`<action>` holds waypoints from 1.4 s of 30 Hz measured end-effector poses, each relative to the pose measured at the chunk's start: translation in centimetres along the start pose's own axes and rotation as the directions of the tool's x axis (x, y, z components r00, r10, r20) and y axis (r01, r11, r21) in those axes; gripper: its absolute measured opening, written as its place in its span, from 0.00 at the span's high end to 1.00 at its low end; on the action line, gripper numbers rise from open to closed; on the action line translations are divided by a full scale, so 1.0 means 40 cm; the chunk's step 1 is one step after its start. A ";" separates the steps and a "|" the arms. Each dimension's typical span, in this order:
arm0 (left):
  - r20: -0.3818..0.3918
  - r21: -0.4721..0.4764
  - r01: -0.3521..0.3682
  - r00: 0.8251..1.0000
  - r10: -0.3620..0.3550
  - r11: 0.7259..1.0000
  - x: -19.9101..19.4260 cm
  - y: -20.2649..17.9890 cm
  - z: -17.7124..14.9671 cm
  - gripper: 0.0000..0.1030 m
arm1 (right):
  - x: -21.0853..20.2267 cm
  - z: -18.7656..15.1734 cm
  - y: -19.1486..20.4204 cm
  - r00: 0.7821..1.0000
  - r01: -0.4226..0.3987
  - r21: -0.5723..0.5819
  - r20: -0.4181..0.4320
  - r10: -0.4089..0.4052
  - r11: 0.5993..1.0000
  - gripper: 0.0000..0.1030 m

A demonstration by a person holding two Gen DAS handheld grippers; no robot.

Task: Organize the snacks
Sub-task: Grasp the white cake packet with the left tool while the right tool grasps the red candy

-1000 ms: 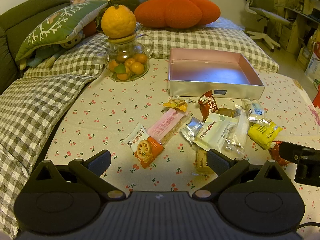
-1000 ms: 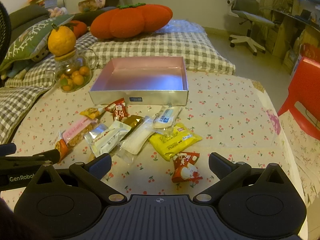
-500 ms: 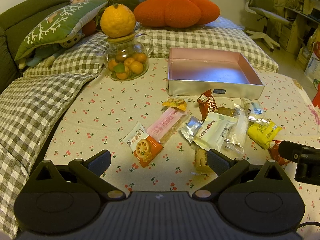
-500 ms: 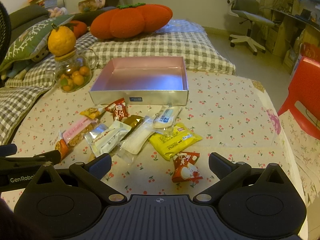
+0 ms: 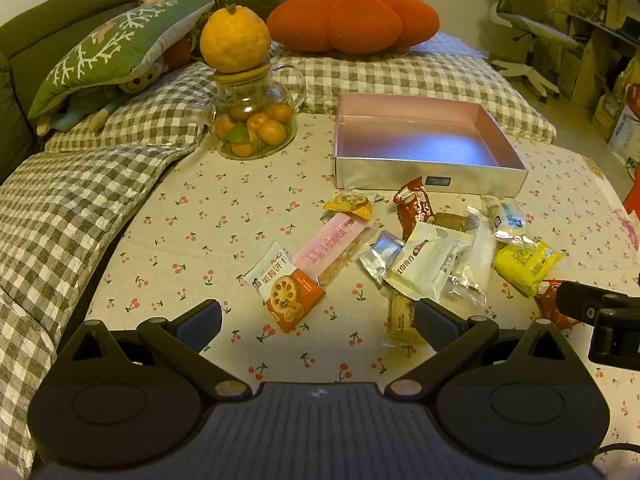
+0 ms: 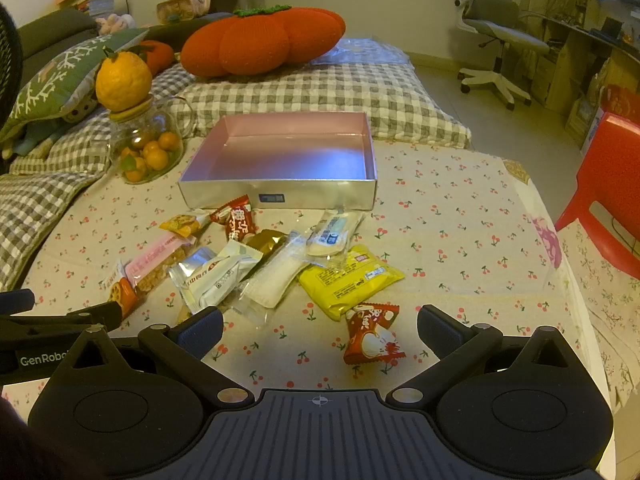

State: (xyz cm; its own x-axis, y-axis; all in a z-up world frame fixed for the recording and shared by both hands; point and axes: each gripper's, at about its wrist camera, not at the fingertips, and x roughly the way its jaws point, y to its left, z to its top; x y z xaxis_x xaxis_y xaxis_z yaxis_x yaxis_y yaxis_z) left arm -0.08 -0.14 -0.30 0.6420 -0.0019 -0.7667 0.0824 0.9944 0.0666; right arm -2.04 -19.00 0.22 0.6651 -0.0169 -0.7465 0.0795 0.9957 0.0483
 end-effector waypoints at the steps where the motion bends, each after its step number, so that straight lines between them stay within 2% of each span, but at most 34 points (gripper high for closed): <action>1: -0.001 -0.001 0.001 1.000 -0.001 1.000 0.001 0.001 0.001 0.00 | 0.000 0.000 -0.001 1.000 -0.001 0.001 -0.001 0.001 1.000 0.00; 8: -0.004 0.000 0.009 1.000 -0.009 1.000 0.001 0.002 0.004 0.00 | 0.001 0.003 -0.006 1.000 0.006 0.006 0.001 -0.006 1.000 0.00; 15: 0.006 0.029 0.029 1.000 -0.029 0.999 0.017 -0.005 0.028 0.00 | -0.002 0.050 -0.028 0.999 0.037 0.021 0.027 -0.038 0.999 0.00; 19: 0.014 0.050 0.034 0.999 -0.034 0.998 0.033 -0.003 0.046 0.00 | 0.004 0.081 -0.054 0.999 0.009 0.037 0.036 -0.011 0.999 0.00; 22: 0.012 0.058 0.044 0.999 -0.045 0.997 0.040 0.002 0.061 0.00 | 0.023 0.102 -0.068 1.000 -0.017 0.024 -0.004 0.017 1.000 0.00; 28: -0.045 0.108 0.132 0.991 -0.128 0.985 0.074 0.002 0.090 0.01 | 0.069 0.126 -0.101 0.992 -0.076 0.027 -0.095 0.078 0.997 0.00; 32: -0.050 0.049 0.210 0.977 -0.207 0.976 0.113 0.017 0.091 0.02 | 0.100 0.111 -0.130 0.986 -0.105 0.055 -0.124 0.112 0.993 0.00; 34: -0.073 0.049 0.239 0.969 -0.235 0.970 0.135 0.014 0.099 0.09 | 0.134 0.103 -0.143 0.972 -0.121 0.076 -0.194 0.134 0.990 0.00; 37: -0.076 0.058 0.272 0.961 -0.267 0.961 0.163 0.012 0.109 0.12 | 0.179 0.086 -0.169 0.956 -0.123 0.127 -0.251 0.151 0.984 0.01; 39: -0.100 0.064 0.314 0.947 -0.307 0.947 0.187 0.009 0.115 0.16 | 0.202 0.077 -0.187 0.946 -0.113 0.154 -0.284 0.154 0.982 0.01; 42: -0.145 0.048 0.393 0.912 -0.383 0.918 0.225 0.004 0.118 0.23 | 0.225 0.065 -0.210 0.933 -0.132 0.201 -0.306 0.190 0.971 0.02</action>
State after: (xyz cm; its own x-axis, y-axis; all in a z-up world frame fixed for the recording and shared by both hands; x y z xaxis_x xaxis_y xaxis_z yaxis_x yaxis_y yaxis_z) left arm 9.29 -0.50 -4.17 0.4433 -0.3674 -0.8176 0.3650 0.9071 -0.2097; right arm 5.23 -27.75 -5.19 0.4082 0.2013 -0.8904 0.1390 0.9503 0.2786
